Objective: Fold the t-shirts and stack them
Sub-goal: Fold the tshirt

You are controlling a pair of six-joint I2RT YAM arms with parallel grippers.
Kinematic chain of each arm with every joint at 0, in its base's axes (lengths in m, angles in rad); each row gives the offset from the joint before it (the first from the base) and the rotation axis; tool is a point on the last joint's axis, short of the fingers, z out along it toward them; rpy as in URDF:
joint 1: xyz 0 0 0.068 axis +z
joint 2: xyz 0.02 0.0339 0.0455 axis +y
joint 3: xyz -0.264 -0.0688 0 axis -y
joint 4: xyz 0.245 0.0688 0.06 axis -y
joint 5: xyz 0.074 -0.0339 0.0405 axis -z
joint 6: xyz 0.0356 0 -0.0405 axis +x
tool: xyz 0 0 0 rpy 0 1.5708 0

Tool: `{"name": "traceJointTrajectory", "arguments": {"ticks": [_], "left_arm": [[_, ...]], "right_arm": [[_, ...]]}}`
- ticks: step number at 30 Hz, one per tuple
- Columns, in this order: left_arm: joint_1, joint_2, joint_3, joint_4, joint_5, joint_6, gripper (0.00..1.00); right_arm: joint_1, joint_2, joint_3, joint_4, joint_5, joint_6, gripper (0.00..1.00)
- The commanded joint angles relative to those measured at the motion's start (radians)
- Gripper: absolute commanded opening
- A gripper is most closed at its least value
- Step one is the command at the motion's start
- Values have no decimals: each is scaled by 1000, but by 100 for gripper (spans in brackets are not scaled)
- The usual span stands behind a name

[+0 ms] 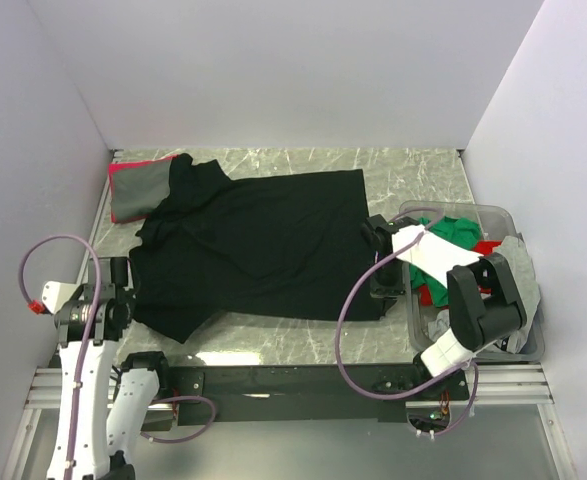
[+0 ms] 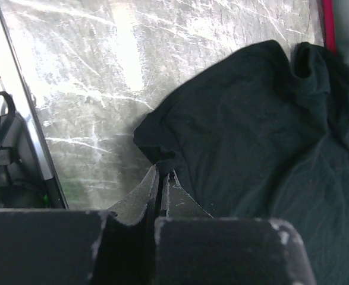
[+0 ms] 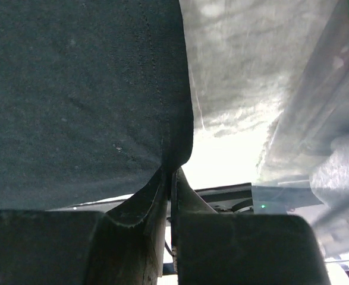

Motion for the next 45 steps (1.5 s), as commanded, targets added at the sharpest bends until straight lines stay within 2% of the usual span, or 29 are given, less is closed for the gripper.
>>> {"name": "traceJointTrajectory", "arguments": {"ticks": [1, 7, 13, 23, 26, 35, 45], "left_arm": [[6, -31, 41, -76, -23, -11, 0], [6, -65, 50, -78, -6, 15, 0], [6, -5, 76, -67, -52, 105, 0], [6, 113, 62, 229, 46, 384, 0], [6, 142, 61, 363, 122, 507, 1], [6, 415, 150, 600, 250, 731, 0], [3, 647, 282, 692, 307, 872, 0]], "right_arm": [[2, -57, -11, -85, 20, -9, 4], [5, -91, -9, -99, 18, -10, 4], [6, -73, -3, -99, 18, -13, 4], [3, -50, 93, -142, 72, -18, 4], [-4, -18, 138, -145, 81, -20, 4], [-44, 136, 328, -139, 104, -55, 4], [-87, 349, 538, -139, 142, -113, 3]]}}
